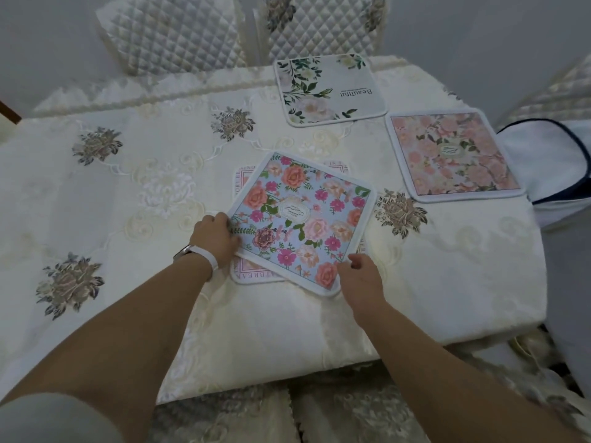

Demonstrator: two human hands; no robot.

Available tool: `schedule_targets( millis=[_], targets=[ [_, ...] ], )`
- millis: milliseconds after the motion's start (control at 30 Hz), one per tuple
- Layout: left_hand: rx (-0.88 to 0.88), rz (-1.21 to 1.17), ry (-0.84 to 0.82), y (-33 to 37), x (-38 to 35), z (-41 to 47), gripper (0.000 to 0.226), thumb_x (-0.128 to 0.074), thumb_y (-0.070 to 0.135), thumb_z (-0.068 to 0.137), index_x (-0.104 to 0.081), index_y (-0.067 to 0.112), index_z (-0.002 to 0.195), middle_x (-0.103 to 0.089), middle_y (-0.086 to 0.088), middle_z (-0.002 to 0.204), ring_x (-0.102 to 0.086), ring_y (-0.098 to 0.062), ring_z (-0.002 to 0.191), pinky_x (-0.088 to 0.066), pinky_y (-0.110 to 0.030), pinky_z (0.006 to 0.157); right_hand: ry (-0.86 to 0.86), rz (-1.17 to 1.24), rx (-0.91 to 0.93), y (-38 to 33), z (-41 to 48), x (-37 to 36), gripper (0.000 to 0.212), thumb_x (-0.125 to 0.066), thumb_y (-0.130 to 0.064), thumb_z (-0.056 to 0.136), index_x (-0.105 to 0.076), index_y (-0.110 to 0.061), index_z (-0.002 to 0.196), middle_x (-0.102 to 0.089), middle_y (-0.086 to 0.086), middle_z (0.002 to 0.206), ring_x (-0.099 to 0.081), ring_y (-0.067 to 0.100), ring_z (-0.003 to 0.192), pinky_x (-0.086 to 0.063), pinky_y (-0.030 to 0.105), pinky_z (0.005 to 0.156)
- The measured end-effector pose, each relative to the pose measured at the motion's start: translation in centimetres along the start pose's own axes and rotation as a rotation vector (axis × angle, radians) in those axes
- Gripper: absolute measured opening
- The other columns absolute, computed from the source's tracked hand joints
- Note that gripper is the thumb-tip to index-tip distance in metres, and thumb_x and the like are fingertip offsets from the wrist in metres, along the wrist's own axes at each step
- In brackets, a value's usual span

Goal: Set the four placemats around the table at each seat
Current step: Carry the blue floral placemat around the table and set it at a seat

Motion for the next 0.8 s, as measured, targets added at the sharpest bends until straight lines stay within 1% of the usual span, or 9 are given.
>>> schedule_targets(
  millis=[67, 133, 233, 333, 433, 500, 567, 633, 800],
  targets=[
    [0.046, -0.049, 0.015, -0.1, 0.0, 0.0, 0.035, -0.062, 0.029, 0.084, -0.052, 0.012, 0.113, -0.051, -0.017, 0.113, -0.052, -0.036, 0.099, -0.047, -0.044, 0.085, -0.009, 0.064, -0.023, 0.2, 0.4, 0.1, 0.039, -0.060, -0.018, 0.092, -0.049, -0.014, 0.130, -0.056, -0.001, 0.105, -0.052, 0.003, 0.080, -0.042, 0.026, 0.068],
    [0.026, -0.075, 0.037, -0.1, 0.0, -0.3, 0.034, -0.061, 0.024, 0.086, -0.052, 0.010, 0.116, -0.051, -0.018, 0.114, -0.054, -0.037, 0.098, -0.047, -0.042, 0.084, -0.029, 0.139, -0.067, 0.4, 0.6, 0.1, 0.033, -0.061, -0.013, 0.092, -0.048, -0.014, 0.123, -0.057, -0.004, 0.096, -0.056, 0.006, 0.078, -0.045, 0.026, 0.062],
    [-0.027, -0.124, 0.079, 0.1, 0.0, -1.0, 0.031, -0.057, 0.016, 0.088, -0.054, 0.009, 0.117, -0.055, -0.017, 0.111, -0.056, -0.036, 0.098, -0.046, -0.040, 0.082, -0.047, 0.168, -0.085, 0.2, 0.8, 0.2, 0.032, -0.060, -0.005, 0.091, -0.044, -0.017, 0.117, -0.059, -0.001, 0.096, -0.059, 0.009, 0.078, -0.047, 0.026, 0.059],
    [0.031, -0.246, 0.113, -0.1, 0.1, -2.9, 0.031, -0.057, 0.013, 0.087, -0.057, 0.010, 0.118, -0.060, -0.013, 0.112, -0.057, -0.031, 0.100, -0.043, -0.032, 0.080, -0.074, 0.227, -0.093, 0.3, 0.8, 0.3, 0.043, -0.062, 0.001, 0.088, -0.043, -0.019, 0.122, -0.062, -0.002, 0.098, -0.064, 0.014, 0.087, -0.058, 0.037, 0.074],
    [0.132, -0.430, 0.168, -0.3, -0.8, -6.5, 0.027, -0.061, 0.013, 0.085, -0.060, 0.013, 0.113, -0.062, -0.009, 0.113, -0.058, -0.027, 0.101, -0.041, -0.028, 0.082, -0.048, 0.294, -0.116, 0.9, 0.9, 0.9, 0.047, -0.071, -0.002, 0.084, -0.046, -0.020, 0.119, -0.064, 0.005, 0.110, -0.067, 0.022, 0.095, -0.059, 0.047, 0.083],
    [0.182, -0.547, 0.174, -0.3, -2.1, -9.1, 0.022, -0.063, 0.016, 0.085, -0.060, 0.017, 0.108, -0.064, -0.006, 0.112, -0.058, -0.023, 0.099, -0.045, -0.029, 0.084, -0.022, 0.372, -0.150, 1.3, 0.7, 1.4, 0.038, -0.075, -0.010, 0.084, -0.051, -0.018, 0.113, -0.064, 0.006, 0.109, -0.067, 0.024, 0.095, -0.060, 0.045, 0.080],
    [0.221, -0.654, 0.162, 0.1, -3.7, -11.7, 0.018, -0.063, 0.018, 0.087, -0.060, 0.021, 0.104, -0.064, -0.002, 0.109, -0.059, -0.020, 0.098, -0.050, -0.033, 0.085, -0.013, 0.446, -0.171, 1.6, 0.4, 1.7, 0.021, -0.072, -0.015, 0.088, -0.057, -0.014, 0.103, -0.065, 0.009, 0.105, -0.066, 0.024, 0.092, -0.060, 0.041, 0.075],
    [0.228, -0.713, 0.151, 1.0, -5.2, -14.2, 0.015, -0.063, 0.022, 0.088, -0.060, 0.025, 0.102, -0.064, 0.002, 0.106, -0.060, -0.017, 0.096, -0.053, -0.036, 0.085, 0.019, 0.470, -0.183, 2.2, 0.1, 2.1, 0.010, -0.064, -0.008, 0.091, -0.060, -0.014, 0.098, -0.066, 0.013, 0.107, -0.065, 0.025, 0.088, -0.059, 0.038, 0.071],
    [0.278, -0.804, 0.141, 3.4, -8.0, -19.2, 0.010, -0.067, 0.026, 0.086, -0.061, 0.029, 0.093, -0.066, 0.007, 0.095, -0.063, -0.011, 0.088, -0.054, -0.033, 0.080, 0.001, 0.504, -0.139, 2.9, -1.4, 1.3, 0.033, -0.062, 0.000, 0.088, -0.061, -0.018, 0.116, -0.070, 0.008, 0.108, -0.069, 0.026, 0.095, -0.060, 0.034, 0.066]
  ],
)
Point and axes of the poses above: each hand's wrist, its own z-axis towards the middle knuckle, its own x-axis out of the back of the hand, y = z × x, the point moved 6 cm from there along z, towards the middle knuckle
